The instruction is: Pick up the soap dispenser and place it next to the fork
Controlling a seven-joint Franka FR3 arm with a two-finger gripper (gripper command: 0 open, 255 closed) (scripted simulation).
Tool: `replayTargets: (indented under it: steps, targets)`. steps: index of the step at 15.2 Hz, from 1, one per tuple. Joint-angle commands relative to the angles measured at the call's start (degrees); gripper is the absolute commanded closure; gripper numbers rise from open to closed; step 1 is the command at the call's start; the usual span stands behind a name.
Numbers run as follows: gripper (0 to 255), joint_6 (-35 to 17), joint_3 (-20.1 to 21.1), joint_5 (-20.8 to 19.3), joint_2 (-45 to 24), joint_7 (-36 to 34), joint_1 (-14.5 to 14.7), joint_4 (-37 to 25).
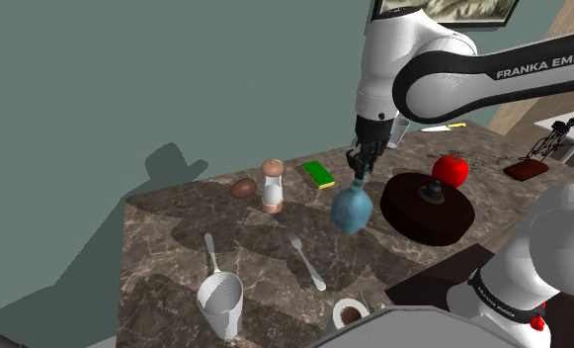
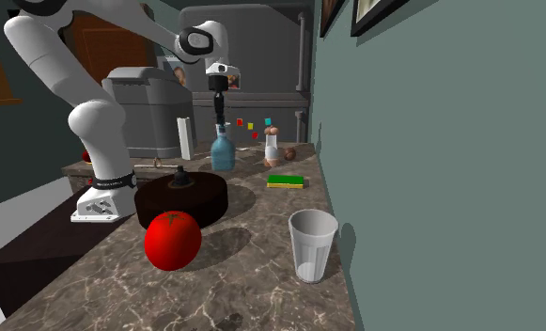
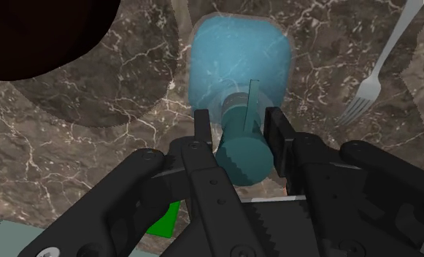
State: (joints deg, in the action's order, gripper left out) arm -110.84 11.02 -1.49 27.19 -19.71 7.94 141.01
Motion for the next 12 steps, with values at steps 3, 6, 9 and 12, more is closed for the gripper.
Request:
replayTargets:
  steps: [3,6,9,12]
  targets:
    - [255,-3.5,0.3,-0.1,-1.0,-0.4,0.0,2.5]
    - [255,-4.7,0.4,-0.1,-1.4,-0.6,0.0,3.3]
    - [255,-4.7,0.4,-0.1,-1.4,-0.6,0.0,3.3]
    - [255,-4.7,0.4,-0.1,-1.4,-0.6,0.0,3.3]
